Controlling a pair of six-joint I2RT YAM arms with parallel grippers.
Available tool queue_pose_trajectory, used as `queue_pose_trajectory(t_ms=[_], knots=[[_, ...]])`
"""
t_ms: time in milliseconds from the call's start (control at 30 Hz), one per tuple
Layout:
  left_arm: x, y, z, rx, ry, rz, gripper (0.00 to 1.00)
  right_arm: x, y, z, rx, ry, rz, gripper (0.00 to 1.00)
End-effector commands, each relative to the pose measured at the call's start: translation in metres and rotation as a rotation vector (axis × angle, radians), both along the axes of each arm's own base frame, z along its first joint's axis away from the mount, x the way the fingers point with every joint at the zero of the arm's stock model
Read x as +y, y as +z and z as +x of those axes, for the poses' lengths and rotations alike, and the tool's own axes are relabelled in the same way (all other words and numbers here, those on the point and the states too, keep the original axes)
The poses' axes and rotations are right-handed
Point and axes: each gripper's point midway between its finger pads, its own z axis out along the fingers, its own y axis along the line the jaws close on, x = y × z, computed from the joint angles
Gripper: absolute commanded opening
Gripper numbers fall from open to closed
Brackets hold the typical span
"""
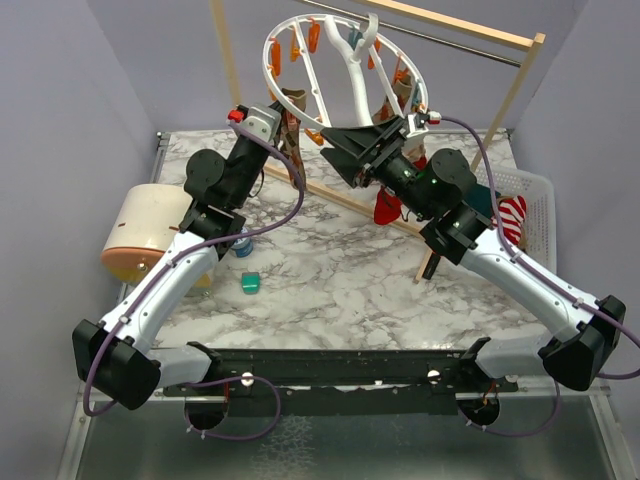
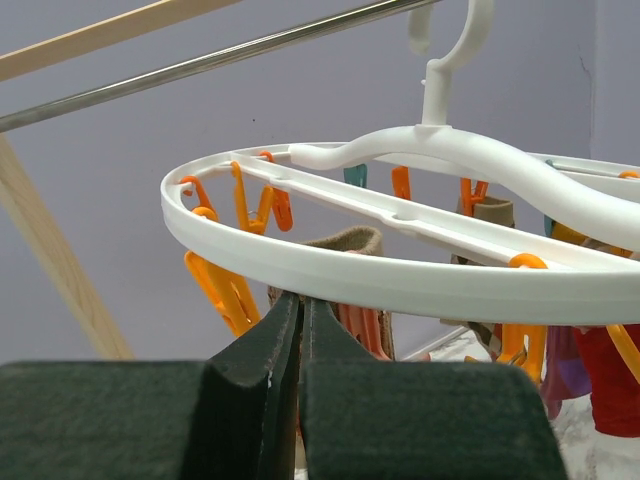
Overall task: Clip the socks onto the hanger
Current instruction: Rotate the hanger at the clothesline.
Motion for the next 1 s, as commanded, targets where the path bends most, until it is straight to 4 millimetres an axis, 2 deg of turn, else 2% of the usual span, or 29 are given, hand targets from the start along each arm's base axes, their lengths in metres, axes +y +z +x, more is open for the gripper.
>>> queue_pose_trajectory(t_ms=[0,167,333,500,600,733,967], knots=[[0.003,0.022,-0.013,-0.06,-0.003,-0.015,0.0,-0.019,0.016,0.016,0.015,-0.132,0.099,0.69],[0.002,0.022,-0.014,-0.062,-0.006,-0.012,0.0,-0.028,0.011,0.03,0.046,-0.218,0.113,0.67],[0.001,0.022,-0.016,-0.064,-0.008,-0.01,0.0,-0.032,0.003,0.042,0.07,-0.278,0.105,0.6],[0.003,0.02,-0.018,-0.064,-0.002,-0.006,0.0,-0.039,-0.001,0.047,0.078,-0.325,0.111,0.4],[0.004,0.016,-0.019,-0.059,0.004,-0.002,0.0,-0.043,-0.005,0.048,0.08,-0.346,0.099,0.33],[0.005,0.008,-0.018,-0.044,0.009,0.003,0.0,-0.054,-0.011,0.047,0.08,-0.387,0.072,0.32],[0.007,-0.003,-0.017,-0.027,0.022,0.013,0.0,-0.093,-0.02,0.048,0.071,-0.514,0.021,0.33]])
